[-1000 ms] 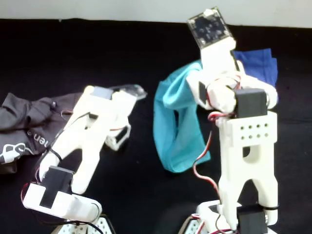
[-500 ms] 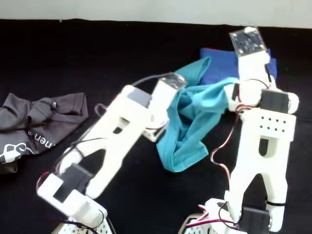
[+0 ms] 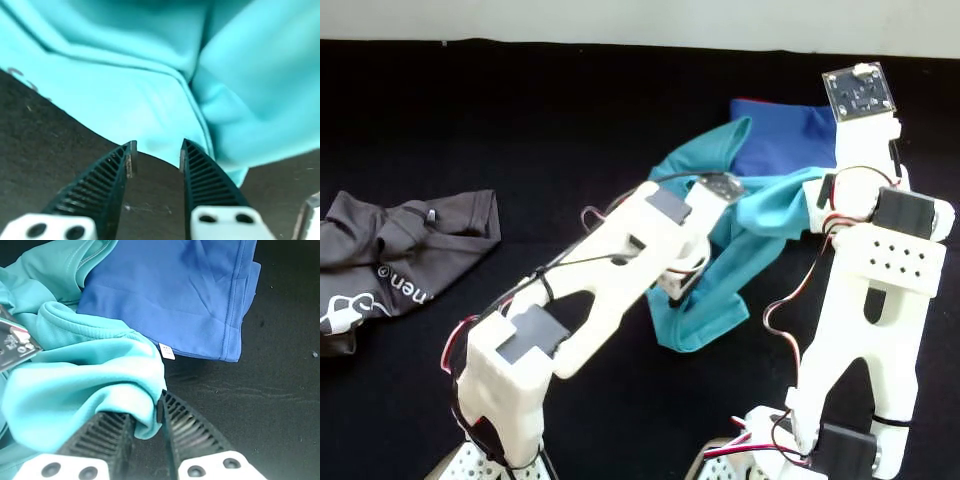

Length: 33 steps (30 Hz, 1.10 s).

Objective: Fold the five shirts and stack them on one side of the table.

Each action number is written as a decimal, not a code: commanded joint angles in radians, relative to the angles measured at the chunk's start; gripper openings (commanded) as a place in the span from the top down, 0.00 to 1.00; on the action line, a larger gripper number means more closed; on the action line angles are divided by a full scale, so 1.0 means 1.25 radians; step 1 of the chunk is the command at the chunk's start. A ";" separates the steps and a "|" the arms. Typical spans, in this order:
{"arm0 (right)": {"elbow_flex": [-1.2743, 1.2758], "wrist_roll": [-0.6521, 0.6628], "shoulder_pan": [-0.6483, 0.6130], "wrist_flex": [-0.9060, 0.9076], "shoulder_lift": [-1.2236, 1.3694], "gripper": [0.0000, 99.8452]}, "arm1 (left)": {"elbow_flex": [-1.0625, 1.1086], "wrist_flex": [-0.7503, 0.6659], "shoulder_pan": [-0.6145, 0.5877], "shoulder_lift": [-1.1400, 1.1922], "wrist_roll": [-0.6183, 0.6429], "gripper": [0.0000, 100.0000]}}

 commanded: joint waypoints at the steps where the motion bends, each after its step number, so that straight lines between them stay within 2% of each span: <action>1: 0.002 0.009 0.012 -0.008 -0.002 0.99 | -0.072 0.060 -0.001 -0.001 0.060 0.85; 5: 0.003 0.009 0.012 -0.008 -0.002 0.99 | -0.116 0.123 -0.006 0.008 0.104 0.81; 11: 0.003 0.006 0.010 -0.008 -0.002 0.99 | -0.132 0.120 0.020 0.137 0.103 0.81; 15: 0.003 0.006 0.010 -0.006 -0.003 0.99 | -0.201 0.141 0.001 0.225 0.103 0.81; 18: 0.001 0.005 0.010 0.019 -0.004 0.99 | -0.258 0.203 -0.033 0.231 0.103 0.87; 21: 0.001 0.004 -0.001 0.056 -0.009 0.99 | -0.312 0.271 -0.080 0.226 0.103 0.99; 23: 0.002 0.002 -0.026 0.095 -0.009 0.99 | -0.348 0.313 -0.114 0.226 0.103 0.98; 28: -0.007 -0.160 -0.126 0.116 -0.010 0.99 | -0.430 0.384 -0.192 0.226 0.047 0.99; 33: -0.069 -0.221 -0.226 0.116 -0.003 0.99 | -0.445 0.399 -0.290 0.212 0.041 0.99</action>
